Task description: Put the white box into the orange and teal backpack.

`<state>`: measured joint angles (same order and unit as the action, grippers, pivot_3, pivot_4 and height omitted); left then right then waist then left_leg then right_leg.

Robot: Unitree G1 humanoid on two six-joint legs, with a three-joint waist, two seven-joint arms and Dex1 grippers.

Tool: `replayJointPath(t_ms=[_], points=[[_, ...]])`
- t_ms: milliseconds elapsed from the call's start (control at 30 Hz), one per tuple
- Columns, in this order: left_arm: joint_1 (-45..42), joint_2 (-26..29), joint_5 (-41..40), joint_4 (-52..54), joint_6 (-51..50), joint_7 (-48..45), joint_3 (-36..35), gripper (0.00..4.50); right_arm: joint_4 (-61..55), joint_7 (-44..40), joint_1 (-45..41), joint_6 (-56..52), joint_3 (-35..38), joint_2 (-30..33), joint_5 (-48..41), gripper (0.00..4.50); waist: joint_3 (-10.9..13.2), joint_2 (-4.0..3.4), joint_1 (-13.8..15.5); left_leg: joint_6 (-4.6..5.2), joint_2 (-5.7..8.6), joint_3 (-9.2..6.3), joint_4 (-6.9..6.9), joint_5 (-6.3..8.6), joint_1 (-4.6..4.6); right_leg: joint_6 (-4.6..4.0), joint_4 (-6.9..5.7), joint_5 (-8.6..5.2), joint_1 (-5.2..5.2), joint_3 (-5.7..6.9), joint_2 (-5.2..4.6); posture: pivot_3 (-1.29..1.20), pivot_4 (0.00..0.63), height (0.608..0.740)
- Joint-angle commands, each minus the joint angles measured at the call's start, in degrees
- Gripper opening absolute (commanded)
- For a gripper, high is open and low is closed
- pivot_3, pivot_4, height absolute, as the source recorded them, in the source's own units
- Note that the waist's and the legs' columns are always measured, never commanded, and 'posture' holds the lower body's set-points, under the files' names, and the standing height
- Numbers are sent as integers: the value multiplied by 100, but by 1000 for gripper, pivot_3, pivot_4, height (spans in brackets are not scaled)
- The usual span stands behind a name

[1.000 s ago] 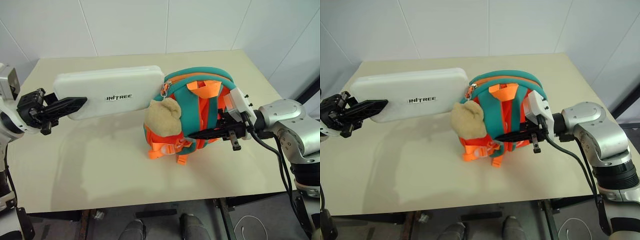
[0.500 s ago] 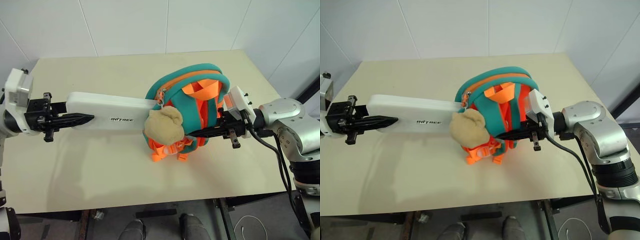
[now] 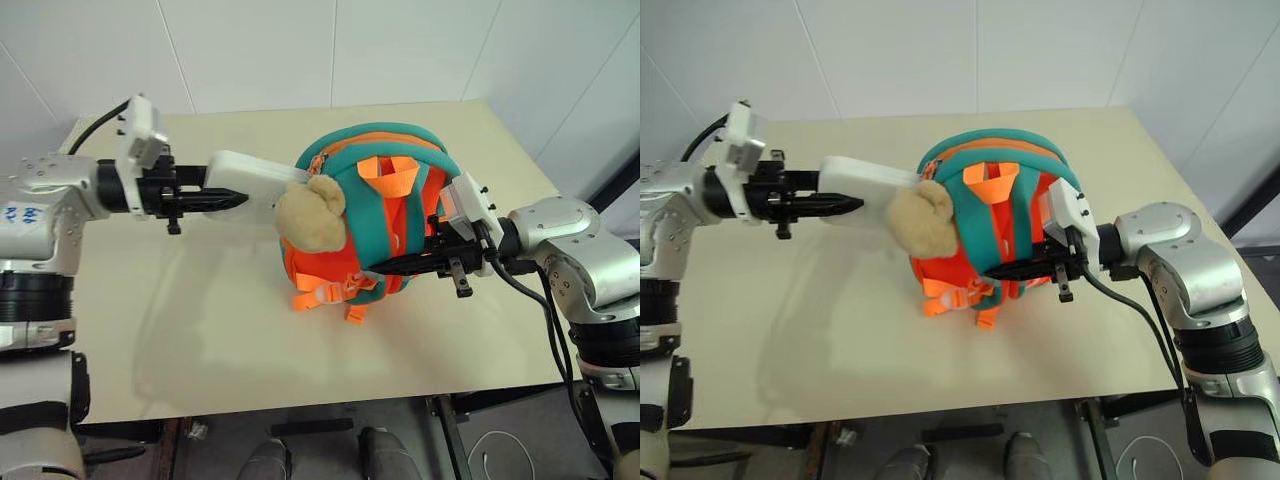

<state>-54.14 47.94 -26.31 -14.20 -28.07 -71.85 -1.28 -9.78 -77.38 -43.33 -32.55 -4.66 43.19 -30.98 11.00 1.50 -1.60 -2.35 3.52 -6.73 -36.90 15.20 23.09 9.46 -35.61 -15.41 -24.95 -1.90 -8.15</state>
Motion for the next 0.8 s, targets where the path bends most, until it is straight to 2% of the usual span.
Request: replayJointPath(t_ms=[33, 300, 533, 633, 667, 733, 800], points=[[-254, -136, 121, 89, -151, 138, 104, 1261, -187, 23, -41, 40, 43, -34, -103, 1, 0, 0, -5, -1, -1, 0, -5, 1, 0, 0, 0, 0, 1, 0, 2, 0, 150, 740], [-382, -712, 420, 98, -418, 483, 509, 1261, -157, 18, -59, 43, 39, -68, -71, 1, 0, 0, 6, 2, -8, -6, -15, 5, 0, 1, 1, 1, 11, 0, 12, 0, 150, 740], [-343, -1395, 930, -217, 177, 879, 761, 1261, -125, 14, -84, 56, 26, -94, -54, 1, 0, 0, -1, 1, -8, -10, -19, 5, -2, 1, 2, 3, 18, 0, 15, 0, 150, 740], [-396, -1870, 1235, -486, 407, 1692, 715, 1261, -126, 24, -98, 61, 38, -96, -53, 1, 0, 0, 22, 0, -9, -12, -19, 5, -4, 0, 2, 3, 21, 0, 15, 0, 150, 740], [-369, -1853, 1300, -406, 227, 1640, 829, 1611, -130, 31, -100, 59, 42, -92, -51, 1, 0, 0, 27, -1, -8, -12, -21, 4, -4, 1, 2, 4, 22, 0, 16, 0, 150, 740], [-215, -1485, 1279, 108, -302, 972, 1223, 2256, -149, 41, -93, 51, 51, -78, -53, 1, 1, 2, -4, -1, -9, -14, -25, 4, -3, 2, 6, 9, 26, 0, 18, 0, 150, 740], [-142, -1368, 1081, 464, -445, 836, 1119, 2870, -172, 55, -82, 39, 66, -65, -60, 1, 1, 1, -39, 0, -11, -9, -20, 4, -6, 3, 5, 10, 26, -5, 21, 0, 150, 740]])
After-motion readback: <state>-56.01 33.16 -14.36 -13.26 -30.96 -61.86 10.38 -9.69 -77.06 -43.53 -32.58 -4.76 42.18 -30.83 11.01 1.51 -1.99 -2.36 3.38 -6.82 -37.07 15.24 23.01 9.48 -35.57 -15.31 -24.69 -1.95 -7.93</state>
